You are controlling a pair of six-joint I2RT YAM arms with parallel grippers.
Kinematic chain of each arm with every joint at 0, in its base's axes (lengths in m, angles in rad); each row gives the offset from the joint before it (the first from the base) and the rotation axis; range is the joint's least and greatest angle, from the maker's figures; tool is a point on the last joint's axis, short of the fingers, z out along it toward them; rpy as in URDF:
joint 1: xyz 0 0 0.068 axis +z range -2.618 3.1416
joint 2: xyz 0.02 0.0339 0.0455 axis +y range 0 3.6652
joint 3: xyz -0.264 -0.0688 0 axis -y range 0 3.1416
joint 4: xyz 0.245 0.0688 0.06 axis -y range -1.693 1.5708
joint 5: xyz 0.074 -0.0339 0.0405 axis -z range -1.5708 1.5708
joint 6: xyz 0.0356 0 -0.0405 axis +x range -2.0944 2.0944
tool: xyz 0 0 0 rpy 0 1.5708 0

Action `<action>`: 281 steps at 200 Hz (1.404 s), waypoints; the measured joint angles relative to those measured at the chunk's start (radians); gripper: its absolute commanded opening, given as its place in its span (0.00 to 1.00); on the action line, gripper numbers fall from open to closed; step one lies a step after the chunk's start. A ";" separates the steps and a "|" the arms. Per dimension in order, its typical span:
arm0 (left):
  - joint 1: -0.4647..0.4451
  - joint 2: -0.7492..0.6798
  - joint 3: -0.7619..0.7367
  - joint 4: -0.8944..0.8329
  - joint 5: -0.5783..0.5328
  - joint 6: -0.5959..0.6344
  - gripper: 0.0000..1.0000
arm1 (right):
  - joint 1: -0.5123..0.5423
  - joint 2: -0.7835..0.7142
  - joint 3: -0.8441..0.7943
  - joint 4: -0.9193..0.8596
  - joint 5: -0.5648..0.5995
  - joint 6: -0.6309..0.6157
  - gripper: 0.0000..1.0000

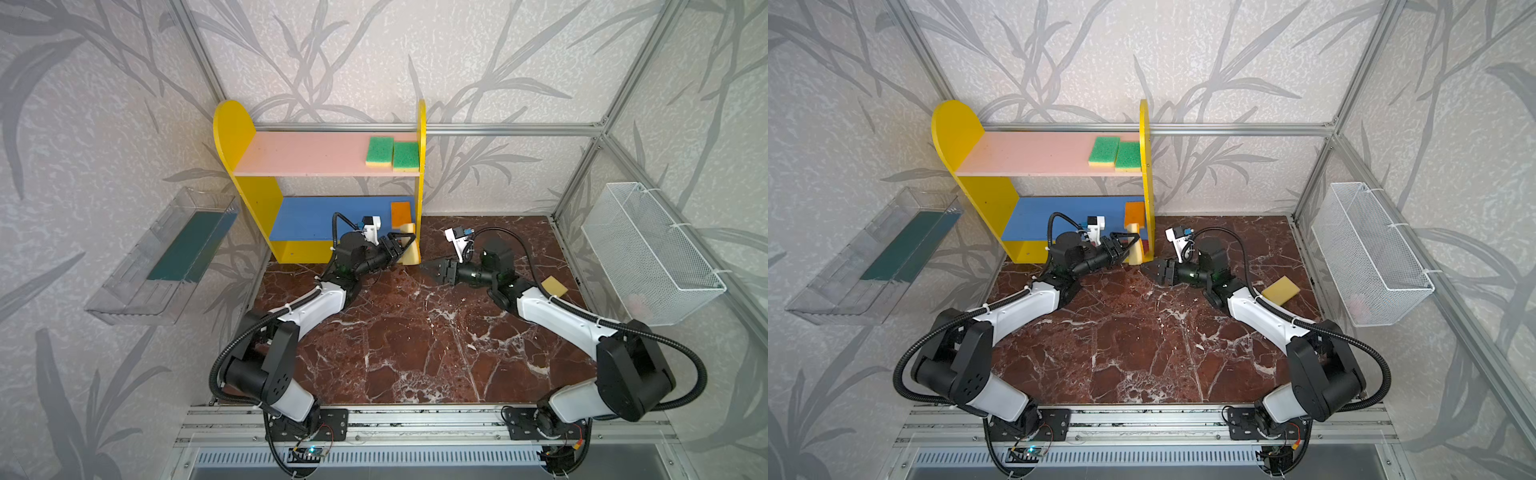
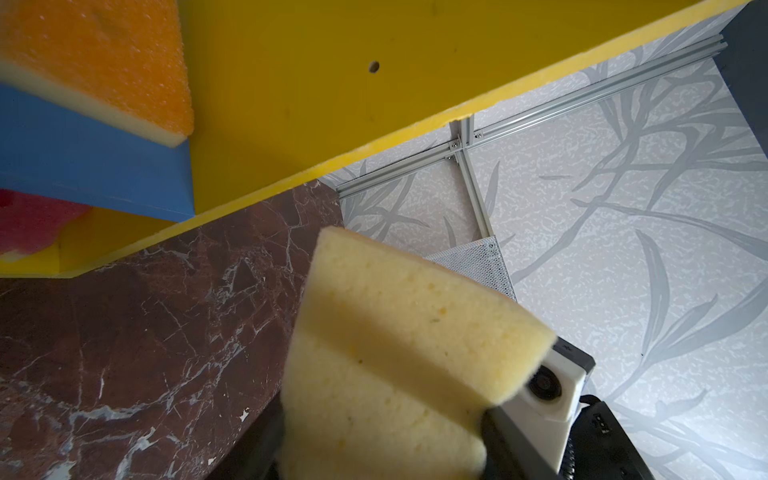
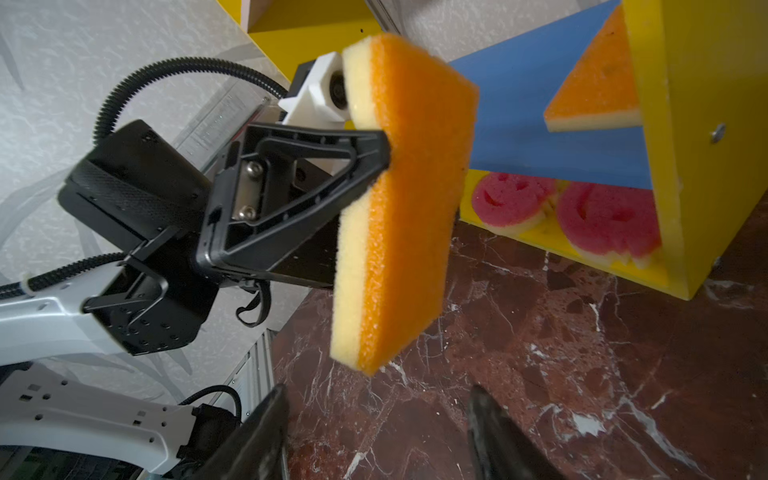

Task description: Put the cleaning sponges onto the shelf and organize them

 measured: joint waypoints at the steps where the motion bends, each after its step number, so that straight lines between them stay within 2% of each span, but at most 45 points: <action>1: 0.000 0.000 0.000 0.000 0.000 0.000 0.61 | 0.001 0.001 0.001 -0.002 0.002 -0.002 0.67; 45: -0.015 0.000 0.000 -0.016 -0.007 0.004 0.60 | 0.026 0.029 0.059 -0.041 0.039 -0.024 0.65; 65: -0.021 0.000 0.000 -0.016 -0.008 0.006 0.60 | 0.036 0.045 0.086 -0.048 0.048 -0.028 0.43; 75: -0.023 0.000 0.000 -0.016 -0.008 0.006 0.60 | 0.038 0.054 0.100 -0.054 0.051 -0.027 0.35; 120: -0.026 0.000 0.000 -0.022 -0.015 0.007 0.60 | 0.040 0.068 0.117 -0.087 0.081 -0.043 0.10; 145: -0.026 0.000 0.000 -0.030 -0.017 0.009 0.62 | 0.041 0.068 0.118 -0.101 0.096 -0.051 0.01; 164: -0.026 -0.001 0.000 -0.036 -0.018 0.011 0.88 | 0.042 0.068 0.119 -0.114 0.104 -0.058 0.00; 167: -0.026 -0.001 0.000 -0.037 -0.018 0.016 0.97 | 0.042 0.068 0.119 -0.117 0.105 -0.060 0.00; 170: -0.026 -0.002 0.000 -0.039 -0.019 0.014 0.99 | 0.042 0.068 0.119 -0.120 0.106 -0.062 0.00; 195: -0.026 -0.024 0.000 -0.087 -0.036 0.037 0.99 | 0.044 0.060 0.119 -0.177 0.124 -0.093 0.00; 222: -0.020 -0.134 -0.034 -0.193 -0.100 0.111 0.99 | 0.064 0.010 0.105 -0.292 0.197 -0.182 0.00; 260: -0.019 -0.386 -0.197 -0.346 -0.274 0.213 0.99 | 0.159 -0.109 -0.034 -0.446 0.421 -0.310 0.00; 281: -0.018 -0.458 -0.286 -0.399 -0.338 0.241 0.99 | 0.227 -0.111 -0.097 -0.530 0.576 -0.354 0.00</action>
